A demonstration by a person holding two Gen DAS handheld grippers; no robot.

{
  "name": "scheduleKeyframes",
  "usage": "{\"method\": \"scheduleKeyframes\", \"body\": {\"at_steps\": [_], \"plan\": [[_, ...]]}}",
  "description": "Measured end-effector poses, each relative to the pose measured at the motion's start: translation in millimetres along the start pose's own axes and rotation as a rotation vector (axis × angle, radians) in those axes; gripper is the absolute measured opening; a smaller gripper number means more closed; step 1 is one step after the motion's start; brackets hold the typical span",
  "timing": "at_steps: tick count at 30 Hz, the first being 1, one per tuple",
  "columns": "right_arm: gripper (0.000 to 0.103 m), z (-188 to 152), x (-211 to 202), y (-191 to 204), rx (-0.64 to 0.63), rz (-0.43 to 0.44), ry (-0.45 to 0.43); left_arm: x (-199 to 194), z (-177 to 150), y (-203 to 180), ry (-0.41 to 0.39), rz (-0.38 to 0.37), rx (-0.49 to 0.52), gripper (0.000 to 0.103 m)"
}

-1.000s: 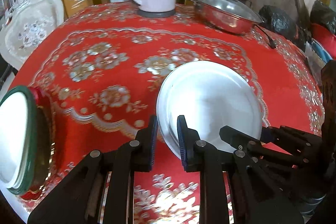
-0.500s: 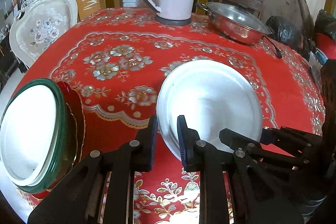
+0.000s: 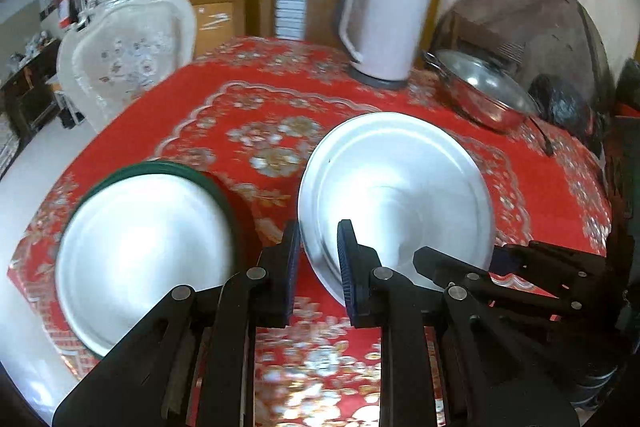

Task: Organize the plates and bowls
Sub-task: 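Carry the small white bowl with both tools over the stack, then lower the small white bowl onto the white plate and open both tools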

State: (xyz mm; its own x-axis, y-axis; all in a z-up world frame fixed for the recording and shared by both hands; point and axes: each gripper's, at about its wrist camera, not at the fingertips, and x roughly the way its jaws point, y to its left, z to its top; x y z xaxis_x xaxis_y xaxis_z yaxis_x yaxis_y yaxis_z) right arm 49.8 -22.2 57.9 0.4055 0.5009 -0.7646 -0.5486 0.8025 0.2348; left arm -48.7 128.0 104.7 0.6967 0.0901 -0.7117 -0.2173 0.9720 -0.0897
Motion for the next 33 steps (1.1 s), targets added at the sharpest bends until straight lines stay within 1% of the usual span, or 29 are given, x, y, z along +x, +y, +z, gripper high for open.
{"method": "scheduleKeyframes", "body": {"at_steps": [12, 19, 26, 29, 33], "plan": [[0.034, 35.4, 20.8, 85.2, -0.176, 0.074, -0.002, -31.6, 1.4, 85.4, -0.049, 0.103, -0.131, 0.018], [0.036, 37.5, 45.5, 127.3, -0.274, 0.095, 0.049, -34.1, -14.5, 128.3, -0.027, 0.149, -0.202, 0.018], [0.038, 29.9, 67.7, 148.6, -0.334, 0.086, 0.110, -24.2, -29.4, 151.1, 0.023, 0.152, -0.245, 0.018], [0.044, 26.3, 68.4, 157.1, -0.359, 0.076, 0.119, -20.9, -32.7, 155.0, 0.035, 0.140, -0.251, 0.018], [0.047, 25.2, 63.8, 162.8, -0.388, 0.049, 0.111, -20.0, -34.8, 155.7, 0.041, 0.133, -0.246, 0.019]]}}
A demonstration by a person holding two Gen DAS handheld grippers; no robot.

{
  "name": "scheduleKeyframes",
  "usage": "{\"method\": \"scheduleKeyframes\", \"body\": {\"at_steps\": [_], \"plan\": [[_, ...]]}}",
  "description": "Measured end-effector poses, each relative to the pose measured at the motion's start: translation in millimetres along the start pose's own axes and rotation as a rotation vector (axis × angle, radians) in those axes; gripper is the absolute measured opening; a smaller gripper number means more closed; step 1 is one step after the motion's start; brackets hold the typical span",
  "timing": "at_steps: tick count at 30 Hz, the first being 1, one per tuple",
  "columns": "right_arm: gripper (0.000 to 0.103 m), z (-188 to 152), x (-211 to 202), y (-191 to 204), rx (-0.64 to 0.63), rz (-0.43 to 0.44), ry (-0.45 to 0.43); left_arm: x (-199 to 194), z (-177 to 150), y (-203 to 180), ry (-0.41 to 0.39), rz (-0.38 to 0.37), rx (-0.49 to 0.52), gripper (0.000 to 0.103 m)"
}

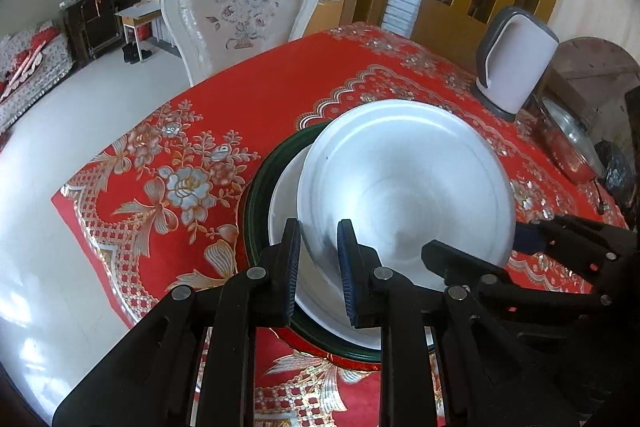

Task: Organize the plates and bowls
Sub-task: 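Lower the small white bowl onto the white plate and open both tools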

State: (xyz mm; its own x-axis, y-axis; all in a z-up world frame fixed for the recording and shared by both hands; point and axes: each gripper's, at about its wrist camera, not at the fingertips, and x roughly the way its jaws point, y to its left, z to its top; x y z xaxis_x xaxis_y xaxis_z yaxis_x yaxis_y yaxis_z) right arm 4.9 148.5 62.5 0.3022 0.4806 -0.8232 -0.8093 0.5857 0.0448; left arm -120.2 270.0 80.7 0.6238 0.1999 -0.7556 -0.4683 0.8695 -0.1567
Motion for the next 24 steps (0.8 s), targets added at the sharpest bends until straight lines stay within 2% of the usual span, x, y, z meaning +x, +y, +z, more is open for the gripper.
{"method": "scheduleKeyframes", "body": {"at_steps": [4, 7, 13, 16, 17, 18, 19, 20, 21, 24], "plan": [[0.050, -0.6, -5.8, -0.2, -0.009, -0.018, -0.008, 0.3, -0.1, -1.6, -0.001, 0.004, 0.007, 0.019], [0.062, -0.7, -10.1, 0.5, -0.023, -0.076, -0.020, 1.8, -0.1, -1.3, 0.004, 0.005, 0.009, 0.019], [0.063, -5.5, -16.2, -11.3, 0.023, -0.067, -0.040, 1.5, -0.1, -2.1, -0.003, 0.013, 0.014, 0.019], [0.063, -11.0, -22.0, -18.6, 0.067, -0.057, -0.073, -5.7, 1.5, -3.2, -0.043, 0.043, 0.013, 0.020], [0.063, -12.9, -25.0, -20.8, 0.081, -0.063, -0.090, -8.6, 2.1, -4.1, -0.056, 0.056, 0.010, 0.023], [0.063, -14.8, -28.7, -21.7, 0.092, -0.072, -0.110, -10.7, 2.3, -4.8, -0.065, 0.064, 0.006, 0.034], [0.063, -15.9, -31.5, -22.5, 0.101, -0.082, -0.126, -13.2, 2.7, -5.6, -0.077, 0.068, 0.001, 0.050], [0.066, -17.2, -34.4, -23.2, 0.113, -0.096, -0.145, -17.4, 1.9, -7.2, -0.101, 0.073, -0.004, 0.056], [0.070, -18.3, -36.9, -23.1, 0.123, -0.116, -0.167, -20.9, 0.9, -8.5, -0.125, 0.080, -0.004, 0.060], [0.074, -24.3, -43.8, -16.0, 0.133, -0.180, -0.248, -32.9, -3.0, -15.7, -0.192, 0.111, 0.010, 0.060]]}}
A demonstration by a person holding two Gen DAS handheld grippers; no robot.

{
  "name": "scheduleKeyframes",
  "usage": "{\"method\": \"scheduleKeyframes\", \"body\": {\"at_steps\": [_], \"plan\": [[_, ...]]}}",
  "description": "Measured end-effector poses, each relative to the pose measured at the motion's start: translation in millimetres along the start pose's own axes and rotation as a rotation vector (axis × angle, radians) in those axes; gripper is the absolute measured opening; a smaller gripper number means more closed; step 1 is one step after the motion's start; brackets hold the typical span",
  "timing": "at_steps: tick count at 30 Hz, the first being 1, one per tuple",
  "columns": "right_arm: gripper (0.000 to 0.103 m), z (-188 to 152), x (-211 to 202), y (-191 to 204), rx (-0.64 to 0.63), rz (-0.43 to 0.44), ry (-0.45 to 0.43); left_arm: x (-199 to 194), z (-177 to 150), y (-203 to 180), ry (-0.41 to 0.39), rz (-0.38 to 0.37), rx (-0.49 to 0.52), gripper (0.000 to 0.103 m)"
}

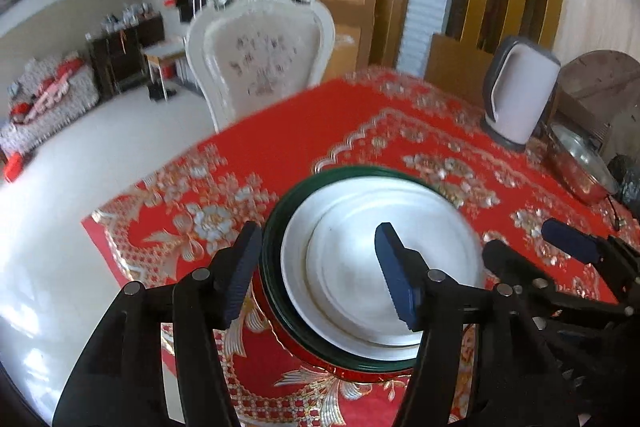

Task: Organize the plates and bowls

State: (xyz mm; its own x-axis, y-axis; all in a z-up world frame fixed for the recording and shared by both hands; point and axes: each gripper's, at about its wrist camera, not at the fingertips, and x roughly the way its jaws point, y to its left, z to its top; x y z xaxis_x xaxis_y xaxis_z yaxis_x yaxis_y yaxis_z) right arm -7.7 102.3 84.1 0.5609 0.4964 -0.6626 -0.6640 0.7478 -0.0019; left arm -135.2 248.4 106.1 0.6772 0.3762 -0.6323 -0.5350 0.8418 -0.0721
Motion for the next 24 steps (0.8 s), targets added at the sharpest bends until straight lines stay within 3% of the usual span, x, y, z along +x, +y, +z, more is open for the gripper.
{"method": "scheduleKeyframes", "body": {"at_steps": [2, 6, 13, 24], "plan": [[0.075, -3.9, -1.5, 1.4, 0.013, -0.017, -0.037, -5.4, -1.0, -1.5, -0.031, 0.049, 0.008, 0.060], [0.080, -12.0, -2.2, -4.4, 0.069, -0.019, -0.079, -10.4, -5.1, 5.1, -0.057, 0.045, -0.021, 0.060], [0.080, -19.5, -4.0, -9.9, 0.105, -0.045, -0.130, -15.2, -12.5, 10.1, -0.096, 0.078, -0.033, 0.060], [0.080, -22.6, 1.8, -5.4, 0.099, -0.021, -0.125, -12.9, -14.1, 14.9, -0.093, 0.074, -0.035, 0.060]]}}
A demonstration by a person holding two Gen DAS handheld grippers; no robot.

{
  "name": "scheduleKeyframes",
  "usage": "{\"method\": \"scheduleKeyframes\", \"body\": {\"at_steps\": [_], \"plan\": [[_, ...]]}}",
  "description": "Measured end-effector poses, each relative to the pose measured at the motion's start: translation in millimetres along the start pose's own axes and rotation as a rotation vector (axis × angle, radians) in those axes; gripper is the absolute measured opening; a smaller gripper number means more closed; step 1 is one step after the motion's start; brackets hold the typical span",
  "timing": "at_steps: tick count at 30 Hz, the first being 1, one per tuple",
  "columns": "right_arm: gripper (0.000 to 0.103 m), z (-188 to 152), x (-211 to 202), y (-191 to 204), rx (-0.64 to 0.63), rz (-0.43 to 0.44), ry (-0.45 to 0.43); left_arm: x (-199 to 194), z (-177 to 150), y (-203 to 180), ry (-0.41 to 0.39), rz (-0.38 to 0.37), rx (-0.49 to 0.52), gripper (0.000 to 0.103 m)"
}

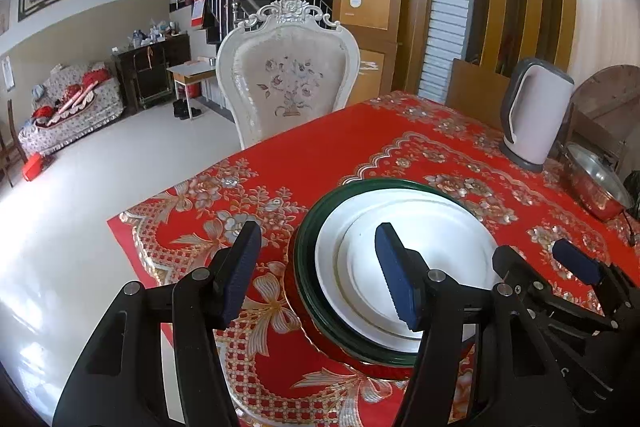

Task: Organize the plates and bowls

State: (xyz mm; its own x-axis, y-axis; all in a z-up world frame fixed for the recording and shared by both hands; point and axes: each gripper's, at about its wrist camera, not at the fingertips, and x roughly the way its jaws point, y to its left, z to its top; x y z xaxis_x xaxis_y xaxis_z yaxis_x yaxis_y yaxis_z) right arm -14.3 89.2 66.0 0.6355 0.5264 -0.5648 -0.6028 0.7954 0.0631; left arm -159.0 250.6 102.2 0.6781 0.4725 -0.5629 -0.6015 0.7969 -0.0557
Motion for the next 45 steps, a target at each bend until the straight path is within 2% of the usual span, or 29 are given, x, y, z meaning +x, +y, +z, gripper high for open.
{"method": "scheduleKeyframes", "body": {"at_steps": [5, 7, 8, 11, 14, 23, 30, 45], "plan": [[0.080, -1.0, 0.9, 3.0, -0.009, 0.004, 0.004, -2.8, -1.4, 1.3, -0.023, 0.006, 0.007, 0.061], [0.080, -1.4, 1.5, 4.3, -0.013, 0.007, 0.009, -4.0, -1.0, 0.1, -0.029, 0.006, 0.015, 0.073], [0.080, -1.2, 2.4, 4.5, -0.013, 0.009, 0.010, -4.9, -1.1, -0.5, -0.033, 0.003, 0.019, 0.074], [0.080, -2.4, 2.7, 6.2, -0.019, 0.008, 0.012, -10.9, -1.7, -1.6, -0.069, -0.002, 0.032, 0.074], [0.080, -2.8, 3.9, 5.3, -0.016, 0.009, 0.017, -13.3, -0.3, -9.8, -0.090, 0.006, 0.094, 0.074], [0.080, -3.4, 3.2, 4.6, -0.015, 0.007, 0.023, -14.7, -0.9, -20.6, -0.085, -0.015, 0.166, 0.074], [0.080, -3.2, 2.7, 3.6, -0.015, 0.009, 0.025, -7.3, 0.7, -15.6, -0.048, -0.001, 0.153, 0.074], [0.080, -6.0, 5.3, 11.5, -0.031, 0.019, 0.038, -6.2, 0.4, -10.2, -0.050, -0.034, 0.156, 0.074]]}}
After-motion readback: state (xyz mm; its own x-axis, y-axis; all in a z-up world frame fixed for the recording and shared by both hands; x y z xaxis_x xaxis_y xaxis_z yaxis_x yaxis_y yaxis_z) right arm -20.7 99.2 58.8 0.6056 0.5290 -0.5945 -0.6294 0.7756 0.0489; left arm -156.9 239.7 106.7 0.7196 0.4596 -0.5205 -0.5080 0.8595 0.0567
